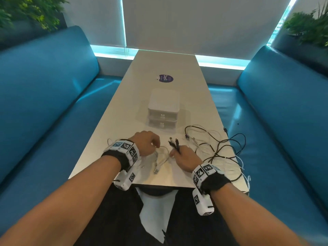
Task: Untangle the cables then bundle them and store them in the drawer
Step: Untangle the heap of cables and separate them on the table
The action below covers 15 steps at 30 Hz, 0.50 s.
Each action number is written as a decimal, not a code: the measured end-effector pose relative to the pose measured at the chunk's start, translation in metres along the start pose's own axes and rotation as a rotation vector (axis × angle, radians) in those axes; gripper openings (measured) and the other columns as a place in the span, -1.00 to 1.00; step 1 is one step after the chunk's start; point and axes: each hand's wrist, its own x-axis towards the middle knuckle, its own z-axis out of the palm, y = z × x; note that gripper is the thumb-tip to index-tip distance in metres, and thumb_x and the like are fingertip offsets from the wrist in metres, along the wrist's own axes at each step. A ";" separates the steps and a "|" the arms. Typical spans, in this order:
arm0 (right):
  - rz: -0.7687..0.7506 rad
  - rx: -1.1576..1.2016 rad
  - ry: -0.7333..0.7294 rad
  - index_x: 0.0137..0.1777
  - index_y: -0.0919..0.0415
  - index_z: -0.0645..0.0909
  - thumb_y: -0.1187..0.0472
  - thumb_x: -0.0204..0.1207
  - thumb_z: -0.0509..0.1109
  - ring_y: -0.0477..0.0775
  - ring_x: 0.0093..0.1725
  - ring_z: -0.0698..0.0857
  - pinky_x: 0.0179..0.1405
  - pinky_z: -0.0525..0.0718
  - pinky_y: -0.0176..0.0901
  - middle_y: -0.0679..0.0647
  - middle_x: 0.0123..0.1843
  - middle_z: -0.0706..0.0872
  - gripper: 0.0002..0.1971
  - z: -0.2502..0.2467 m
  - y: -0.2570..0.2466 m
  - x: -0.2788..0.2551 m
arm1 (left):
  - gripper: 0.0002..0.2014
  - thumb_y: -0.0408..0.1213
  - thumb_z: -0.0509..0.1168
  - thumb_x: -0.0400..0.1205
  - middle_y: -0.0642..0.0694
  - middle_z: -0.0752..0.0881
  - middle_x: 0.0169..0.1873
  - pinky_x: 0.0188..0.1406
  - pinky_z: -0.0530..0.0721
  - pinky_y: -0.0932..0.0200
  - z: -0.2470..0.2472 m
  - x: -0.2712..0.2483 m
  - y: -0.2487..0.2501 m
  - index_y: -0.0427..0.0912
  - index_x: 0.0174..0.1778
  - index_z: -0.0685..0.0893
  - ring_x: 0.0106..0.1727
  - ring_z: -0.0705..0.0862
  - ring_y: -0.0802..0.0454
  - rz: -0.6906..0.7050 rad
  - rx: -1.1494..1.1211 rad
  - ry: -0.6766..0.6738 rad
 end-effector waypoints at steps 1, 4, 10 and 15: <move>-0.006 0.015 -0.002 0.10 0.10 0.75 0.11 0.73 0.13 0.15 0.09 0.71 -0.02 0.50 -0.14 0.12 0.14 0.74 -0.68 0.004 -0.002 0.001 | -0.78 -0.23 0.31 0.53 0.10 0.68 0.12 0.30 0.58 0.03 0.002 -0.004 -0.001 0.21 -0.03 0.71 0.24 0.65 -0.01 0.006 0.030 -0.019; -0.011 0.040 0.013 0.12 0.12 0.75 0.11 0.75 0.11 0.16 0.20 0.69 0.15 0.52 -0.13 0.11 0.20 0.74 -0.66 0.014 -0.005 0.002 | -0.70 -0.16 0.31 0.61 0.06 0.63 0.27 0.40 0.43 0.00 0.013 -0.012 0.000 0.14 0.26 0.65 0.32 0.58 -0.02 0.043 0.167 -0.028; 0.029 0.023 -0.003 0.18 0.10 0.68 0.02 0.75 0.10 0.16 0.04 0.68 0.04 0.55 -0.07 0.12 0.08 0.73 -0.68 0.014 -0.001 0.011 | -0.52 -0.45 0.19 0.60 0.12 0.64 0.14 0.31 0.52 -0.01 0.023 -0.007 -0.003 0.05 0.40 0.39 0.22 0.60 -0.13 -0.050 -0.088 0.098; 0.024 0.054 -0.026 0.18 0.16 0.67 0.07 0.74 0.16 0.11 -0.09 0.65 -0.19 0.45 -0.14 0.08 -0.08 0.70 -0.71 0.012 -0.002 0.011 | -0.56 -0.46 0.17 0.57 0.13 0.72 -0.02 0.11 0.66 0.00 0.022 -0.005 -0.002 0.01 0.33 0.49 0.04 0.69 -0.04 -0.027 -0.253 0.100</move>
